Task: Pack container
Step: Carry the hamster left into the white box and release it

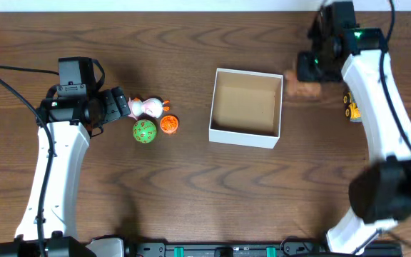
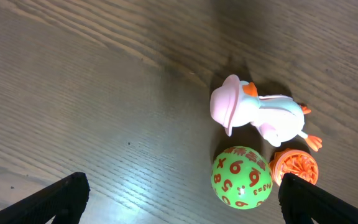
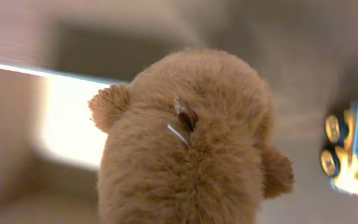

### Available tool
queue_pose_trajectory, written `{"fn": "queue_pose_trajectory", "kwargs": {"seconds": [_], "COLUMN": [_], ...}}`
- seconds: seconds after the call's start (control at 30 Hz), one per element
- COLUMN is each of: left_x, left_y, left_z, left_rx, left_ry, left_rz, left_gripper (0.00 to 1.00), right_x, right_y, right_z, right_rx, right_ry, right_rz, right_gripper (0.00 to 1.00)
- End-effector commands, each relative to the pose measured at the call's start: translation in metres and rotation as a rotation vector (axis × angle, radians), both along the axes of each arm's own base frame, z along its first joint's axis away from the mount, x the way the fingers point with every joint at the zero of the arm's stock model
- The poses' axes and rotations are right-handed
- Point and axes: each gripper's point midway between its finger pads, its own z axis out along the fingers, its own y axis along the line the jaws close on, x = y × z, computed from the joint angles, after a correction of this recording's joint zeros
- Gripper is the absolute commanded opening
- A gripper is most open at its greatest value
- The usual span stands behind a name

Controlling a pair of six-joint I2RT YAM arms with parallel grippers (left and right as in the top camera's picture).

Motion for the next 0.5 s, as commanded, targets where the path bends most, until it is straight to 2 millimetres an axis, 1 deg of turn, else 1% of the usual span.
{"fn": "queue_pose_trajectory", "kwargs": {"seconds": [0.0, 0.07, 0.1, 0.17, 0.23, 0.37, 0.47], "left_x": [0.003, 0.003, 0.003, 0.003, 0.003, 0.003, 0.003], "left_y": [0.002, 0.002, 0.002, 0.002, 0.002, 0.002, 0.002], "left_z": [0.005, 0.005, 0.005, 0.005, 0.005, 0.005, 0.005], "left_rx": [0.003, 0.003, 0.003, 0.003, 0.003, 0.003, 0.003], "left_ry": [-0.009, -0.009, -0.009, -0.009, -0.009, -0.009, -0.009], "left_rz": [0.003, 0.003, 0.002, 0.003, 0.003, 0.002, 0.003], "left_gripper": [0.98, 0.98, 0.98, 0.98, 0.98, 0.98, 0.98], "right_x": [-0.016, -0.021, -0.023, -0.025, -0.025, -0.02, -0.013], "right_y": [0.059, 0.084, 0.097, 0.118, 0.135, 0.158, 0.168], "right_z": [0.057, 0.061, 0.059, 0.05, 0.035, 0.0, -0.024], "right_rx": [0.095, 0.1, 0.099, 0.092, 0.083, 0.063, 0.063], "right_ry": [-0.13, -0.148, -0.15, -0.144, -0.126, -0.087, -0.061], "right_rz": [0.043, 0.035, 0.028, 0.0, -0.038, -0.108, -0.133], "right_gripper": [0.01, 0.01, 0.01, 0.01, 0.01, 0.01, 0.02]}}
